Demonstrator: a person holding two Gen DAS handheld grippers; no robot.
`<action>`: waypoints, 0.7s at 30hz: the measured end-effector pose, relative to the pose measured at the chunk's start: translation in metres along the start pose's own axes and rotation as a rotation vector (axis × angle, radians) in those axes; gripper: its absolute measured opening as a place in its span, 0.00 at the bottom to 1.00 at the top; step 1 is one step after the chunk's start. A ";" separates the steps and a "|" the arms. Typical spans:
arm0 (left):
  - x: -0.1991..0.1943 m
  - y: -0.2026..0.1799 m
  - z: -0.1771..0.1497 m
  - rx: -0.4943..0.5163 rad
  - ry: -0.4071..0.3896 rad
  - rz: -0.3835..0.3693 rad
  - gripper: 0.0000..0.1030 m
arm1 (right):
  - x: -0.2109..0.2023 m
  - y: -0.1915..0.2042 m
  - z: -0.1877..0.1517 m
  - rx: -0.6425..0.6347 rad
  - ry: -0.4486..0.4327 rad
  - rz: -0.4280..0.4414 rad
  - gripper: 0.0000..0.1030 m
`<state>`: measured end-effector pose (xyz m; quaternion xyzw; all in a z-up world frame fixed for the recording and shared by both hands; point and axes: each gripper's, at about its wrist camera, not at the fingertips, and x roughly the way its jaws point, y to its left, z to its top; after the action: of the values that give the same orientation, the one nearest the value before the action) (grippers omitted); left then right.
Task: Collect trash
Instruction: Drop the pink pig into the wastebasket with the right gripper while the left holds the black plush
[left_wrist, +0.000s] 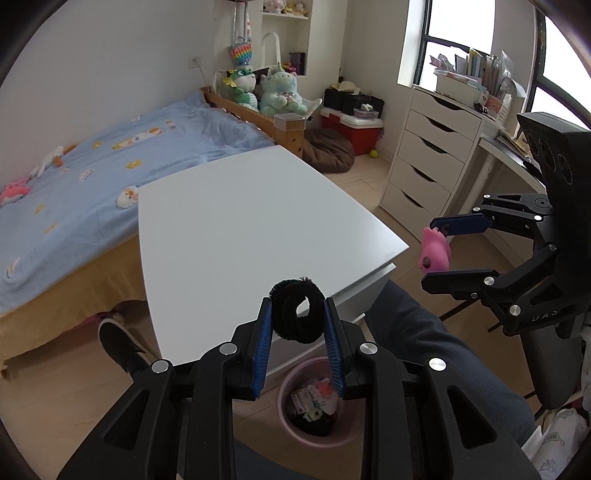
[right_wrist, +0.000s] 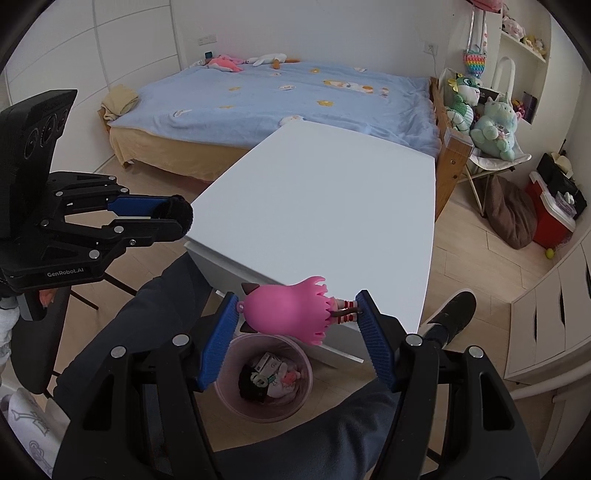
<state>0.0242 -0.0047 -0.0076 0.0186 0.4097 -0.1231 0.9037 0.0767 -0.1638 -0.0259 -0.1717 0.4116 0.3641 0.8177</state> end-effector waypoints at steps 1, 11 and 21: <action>-0.001 -0.002 -0.004 0.000 -0.001 -0.001 0.26 | 0.000 0.003 -0.004 -0.001 0.001 0.009 0.63; -0.010 -0.012 -0.028 -0.016 0.003 -0.028 0.26 | 0.019 0.027 -0.035 0.007 0.047 0.103 0.64; -0.007 -0.008 -0.034 -0.026 0.018 -0.029 0.26 | 0.021 0.023 -0.043 0.027 0.051 0.058 0.93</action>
<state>-0.0069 -0.0061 -0.0244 0.0022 0.4197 -0.1308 0.8982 0.0448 -0.1639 -0.0685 -0.1579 0.4419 0.3774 0.7983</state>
